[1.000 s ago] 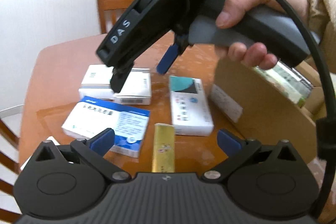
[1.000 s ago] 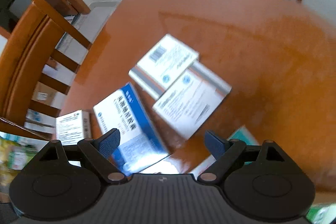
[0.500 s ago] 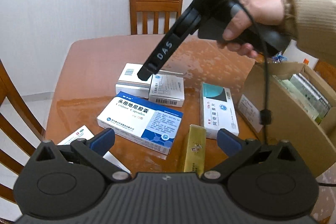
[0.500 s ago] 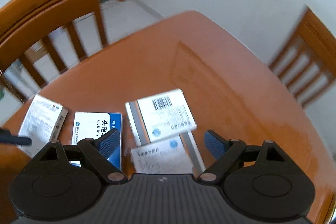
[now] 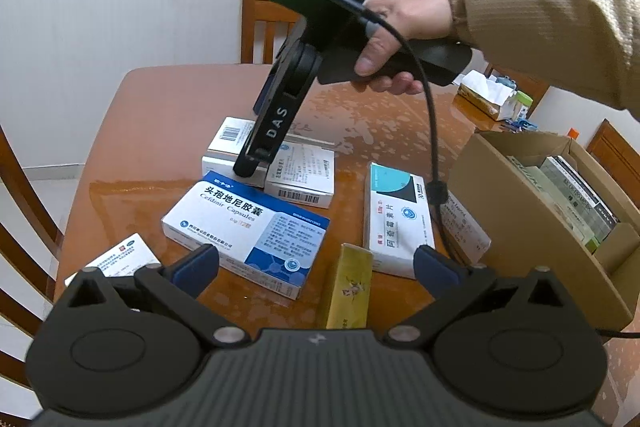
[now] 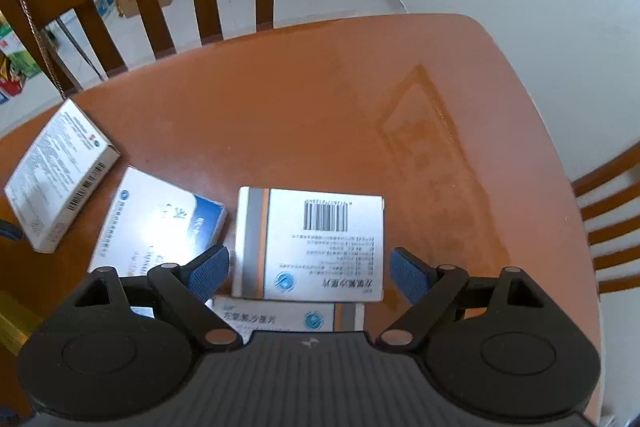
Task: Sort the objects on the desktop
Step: 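Lift the white barcoded medicine box with the right gripper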
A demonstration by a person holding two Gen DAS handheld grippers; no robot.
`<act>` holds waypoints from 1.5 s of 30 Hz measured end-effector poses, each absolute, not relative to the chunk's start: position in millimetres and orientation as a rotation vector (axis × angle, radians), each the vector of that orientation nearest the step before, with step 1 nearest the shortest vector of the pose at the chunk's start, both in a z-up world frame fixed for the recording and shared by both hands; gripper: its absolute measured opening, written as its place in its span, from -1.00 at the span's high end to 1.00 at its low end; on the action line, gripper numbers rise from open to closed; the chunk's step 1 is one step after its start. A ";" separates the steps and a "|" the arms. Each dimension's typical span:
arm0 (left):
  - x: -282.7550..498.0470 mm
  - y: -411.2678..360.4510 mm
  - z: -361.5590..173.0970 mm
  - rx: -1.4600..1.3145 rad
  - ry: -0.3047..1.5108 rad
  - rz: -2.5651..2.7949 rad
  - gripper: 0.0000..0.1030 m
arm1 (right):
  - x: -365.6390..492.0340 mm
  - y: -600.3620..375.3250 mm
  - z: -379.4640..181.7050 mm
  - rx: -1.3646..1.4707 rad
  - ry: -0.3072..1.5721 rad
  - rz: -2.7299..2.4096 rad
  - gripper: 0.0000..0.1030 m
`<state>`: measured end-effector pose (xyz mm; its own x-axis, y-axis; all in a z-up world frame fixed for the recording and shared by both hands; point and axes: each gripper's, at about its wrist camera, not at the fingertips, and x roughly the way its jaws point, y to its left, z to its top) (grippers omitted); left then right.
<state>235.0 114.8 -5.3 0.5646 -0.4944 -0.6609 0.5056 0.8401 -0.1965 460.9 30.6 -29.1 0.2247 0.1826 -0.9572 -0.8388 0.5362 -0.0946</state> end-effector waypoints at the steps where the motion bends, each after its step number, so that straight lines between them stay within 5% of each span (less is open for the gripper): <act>1: 235.3 114.7 -5.8 0.013 0.773 -0.591 -1.00 | 461.9 31.7 -31.1 -0.712 1.134 0.799 -0.76; 13: 231.5 111.0 -4.9 0.021 0.775 -0.612 -1.00 | 464.9 33.3 -38.0 -0.585 1.169 0.637 -0.72; 20: 217.2 113.4 9.5 0.028 0.752 -0.607 -1.00 | 451.0 22.7 8.1 -0.463 1.148 0.571 -0.72; 33: 172.3 108.7 33.1 0.081 0.757 -0.578 -1.00 | 331.0 0.2 87.8 -0.382 1.128 0.456 -0.72; 45: 128.8 98.0 47.7 0.133 0.783 -0.598 -1.00 | 274.1 0.1 101.4 -0.330 1.104 0.494 -0.72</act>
